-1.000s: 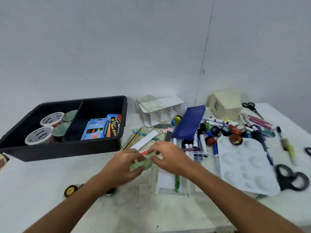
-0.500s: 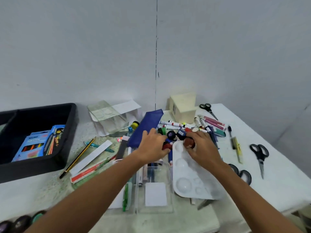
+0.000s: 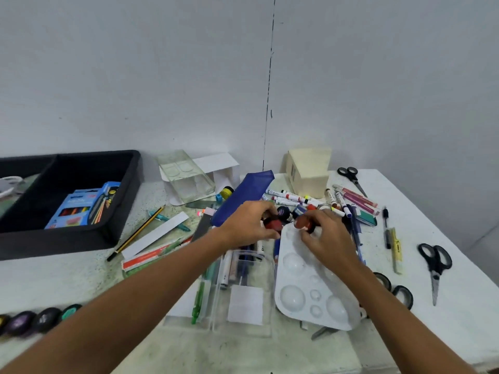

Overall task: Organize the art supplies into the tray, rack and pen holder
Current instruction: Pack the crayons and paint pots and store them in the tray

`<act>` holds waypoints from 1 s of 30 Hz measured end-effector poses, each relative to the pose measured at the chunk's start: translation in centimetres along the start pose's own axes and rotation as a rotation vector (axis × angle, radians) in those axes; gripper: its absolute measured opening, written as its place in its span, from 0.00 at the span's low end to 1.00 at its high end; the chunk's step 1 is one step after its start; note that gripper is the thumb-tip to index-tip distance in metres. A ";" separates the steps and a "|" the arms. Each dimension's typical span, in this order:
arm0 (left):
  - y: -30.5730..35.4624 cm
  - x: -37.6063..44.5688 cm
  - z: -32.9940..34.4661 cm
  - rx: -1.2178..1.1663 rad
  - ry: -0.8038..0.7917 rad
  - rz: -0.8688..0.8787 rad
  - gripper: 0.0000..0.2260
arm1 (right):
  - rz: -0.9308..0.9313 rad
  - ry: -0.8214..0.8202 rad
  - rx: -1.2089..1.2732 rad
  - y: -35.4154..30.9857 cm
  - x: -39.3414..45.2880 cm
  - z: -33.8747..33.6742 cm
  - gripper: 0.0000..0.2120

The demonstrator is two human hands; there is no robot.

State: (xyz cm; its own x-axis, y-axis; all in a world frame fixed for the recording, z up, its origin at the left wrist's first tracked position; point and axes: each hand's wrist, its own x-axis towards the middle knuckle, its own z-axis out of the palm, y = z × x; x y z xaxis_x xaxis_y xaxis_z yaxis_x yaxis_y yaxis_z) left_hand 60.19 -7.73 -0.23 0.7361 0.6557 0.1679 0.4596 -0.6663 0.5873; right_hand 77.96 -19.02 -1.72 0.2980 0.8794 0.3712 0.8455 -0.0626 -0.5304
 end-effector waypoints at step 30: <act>-10.8 -28.3 -14.8 0.153 0.032 -0.291 0.16 | -0.613 -0.776 0.201 -25.7 -4.9 15.5 0.14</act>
State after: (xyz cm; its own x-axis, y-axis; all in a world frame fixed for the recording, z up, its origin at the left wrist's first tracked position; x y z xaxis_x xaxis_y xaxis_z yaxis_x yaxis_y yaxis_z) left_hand 27.03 -13.87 0.35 0.5481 0.8356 0.0363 0.7194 -0.4931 0.4892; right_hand 47.96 -14.43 -1.71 -0.5947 0.8016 0.0622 0.6444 0.5215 -0.5593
